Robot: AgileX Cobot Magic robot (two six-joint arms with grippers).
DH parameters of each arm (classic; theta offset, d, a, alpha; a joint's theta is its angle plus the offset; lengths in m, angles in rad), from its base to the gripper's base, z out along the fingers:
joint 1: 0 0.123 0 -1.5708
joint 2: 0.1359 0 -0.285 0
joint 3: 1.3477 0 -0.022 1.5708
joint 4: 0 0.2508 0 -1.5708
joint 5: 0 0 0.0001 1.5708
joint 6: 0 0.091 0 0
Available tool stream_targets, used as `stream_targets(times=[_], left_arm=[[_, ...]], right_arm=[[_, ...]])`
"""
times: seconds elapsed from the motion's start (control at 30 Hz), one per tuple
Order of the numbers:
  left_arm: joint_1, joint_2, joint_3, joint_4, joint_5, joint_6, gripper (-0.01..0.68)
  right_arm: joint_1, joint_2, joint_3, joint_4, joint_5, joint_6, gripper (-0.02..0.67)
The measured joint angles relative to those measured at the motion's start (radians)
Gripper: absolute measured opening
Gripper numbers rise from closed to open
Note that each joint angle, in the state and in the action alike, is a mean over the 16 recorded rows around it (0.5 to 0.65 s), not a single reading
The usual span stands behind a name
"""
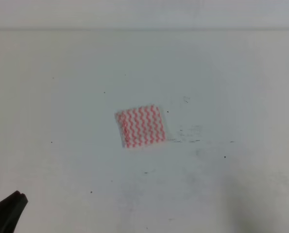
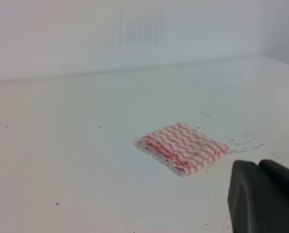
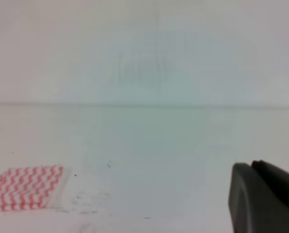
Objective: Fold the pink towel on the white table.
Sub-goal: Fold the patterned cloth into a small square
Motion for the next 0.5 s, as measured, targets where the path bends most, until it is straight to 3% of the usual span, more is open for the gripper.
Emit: stream_targets(times=[0.2, 0.5], left_arm=[[0.000, 0.002, -0.001, 0.000, -0.001, 0.001, -0.001], [0.000, 0.003, -0.001, 0.000, -0.001, 0.002, -0.001]], right_arm=[[-0.008, -0.002, 0.079, 0.004, -0.009, 0.001, -0.018], [-0.009, -0.004, 0.104, -0.002, 0.113, 0.002, -0.018]])
